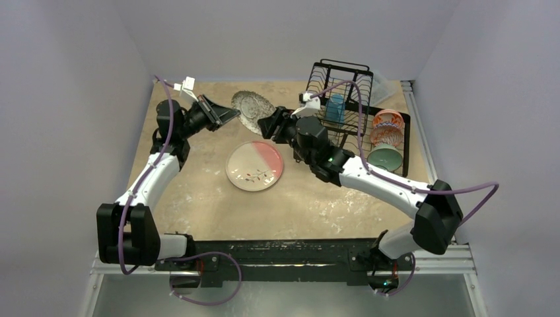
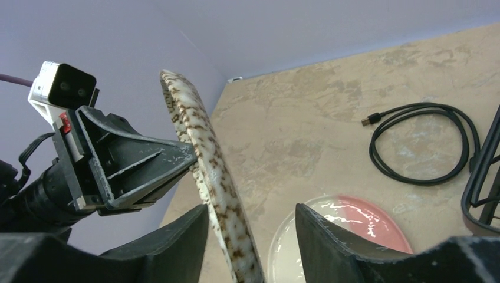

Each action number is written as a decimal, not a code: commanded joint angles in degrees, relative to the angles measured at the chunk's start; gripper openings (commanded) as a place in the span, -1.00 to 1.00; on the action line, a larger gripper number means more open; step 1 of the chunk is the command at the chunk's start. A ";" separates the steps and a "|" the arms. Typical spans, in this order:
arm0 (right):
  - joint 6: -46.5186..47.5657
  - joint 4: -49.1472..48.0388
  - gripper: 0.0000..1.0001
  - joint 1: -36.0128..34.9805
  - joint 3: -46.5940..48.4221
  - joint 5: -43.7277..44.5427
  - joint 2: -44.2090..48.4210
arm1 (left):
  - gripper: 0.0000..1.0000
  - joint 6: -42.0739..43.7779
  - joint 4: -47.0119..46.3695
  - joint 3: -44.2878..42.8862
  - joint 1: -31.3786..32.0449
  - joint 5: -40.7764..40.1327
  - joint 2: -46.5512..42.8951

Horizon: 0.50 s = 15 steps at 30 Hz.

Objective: Load the mixed dishes into the dish rack

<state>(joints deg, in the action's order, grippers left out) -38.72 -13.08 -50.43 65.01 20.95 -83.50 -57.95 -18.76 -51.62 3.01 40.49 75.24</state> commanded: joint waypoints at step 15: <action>8.18 2.66 -0.17 8.34 7.14 -20.77 -0.21 | -1.00 -1.06 -4.75 -1.60 -0.39 1.13 -0.89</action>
<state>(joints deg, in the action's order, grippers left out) -33.15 -9.80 -42.37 69.45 2.74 -84.23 -57.98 -18.81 -51.62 3.01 40.42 75.24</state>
